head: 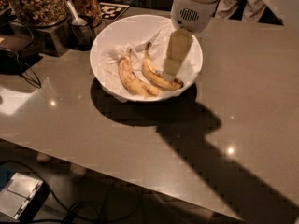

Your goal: Pick banana from white bowl

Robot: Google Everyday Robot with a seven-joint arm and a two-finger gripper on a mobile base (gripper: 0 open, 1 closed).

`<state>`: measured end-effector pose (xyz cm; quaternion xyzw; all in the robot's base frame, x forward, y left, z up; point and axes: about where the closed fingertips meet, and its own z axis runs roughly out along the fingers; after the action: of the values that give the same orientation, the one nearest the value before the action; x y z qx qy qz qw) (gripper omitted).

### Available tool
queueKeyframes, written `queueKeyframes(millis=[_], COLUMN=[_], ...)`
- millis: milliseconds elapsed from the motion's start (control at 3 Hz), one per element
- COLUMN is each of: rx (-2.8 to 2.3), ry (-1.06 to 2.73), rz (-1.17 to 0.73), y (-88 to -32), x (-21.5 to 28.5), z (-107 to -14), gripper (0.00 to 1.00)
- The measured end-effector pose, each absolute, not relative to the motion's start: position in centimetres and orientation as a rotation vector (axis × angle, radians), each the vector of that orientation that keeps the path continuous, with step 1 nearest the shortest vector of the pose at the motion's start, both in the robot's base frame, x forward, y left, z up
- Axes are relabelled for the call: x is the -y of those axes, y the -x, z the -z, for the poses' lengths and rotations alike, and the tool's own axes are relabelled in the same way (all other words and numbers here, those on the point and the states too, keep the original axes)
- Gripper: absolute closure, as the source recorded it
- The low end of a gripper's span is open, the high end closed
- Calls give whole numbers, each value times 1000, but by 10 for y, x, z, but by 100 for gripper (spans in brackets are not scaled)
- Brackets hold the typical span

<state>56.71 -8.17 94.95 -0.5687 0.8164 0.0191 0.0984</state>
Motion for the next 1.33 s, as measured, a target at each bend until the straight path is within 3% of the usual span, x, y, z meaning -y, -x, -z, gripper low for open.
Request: queueKeyframes(millis=[333, 1000, 1333], rx=[-2412, -2488, -2526], ry=[1693, 1639, 1627], rz=[-72, -107, -130], y=[-576, -611, -621], x=[70, 63, 55], z=[-947, -927, -912], gripper=[3, 25, 25])
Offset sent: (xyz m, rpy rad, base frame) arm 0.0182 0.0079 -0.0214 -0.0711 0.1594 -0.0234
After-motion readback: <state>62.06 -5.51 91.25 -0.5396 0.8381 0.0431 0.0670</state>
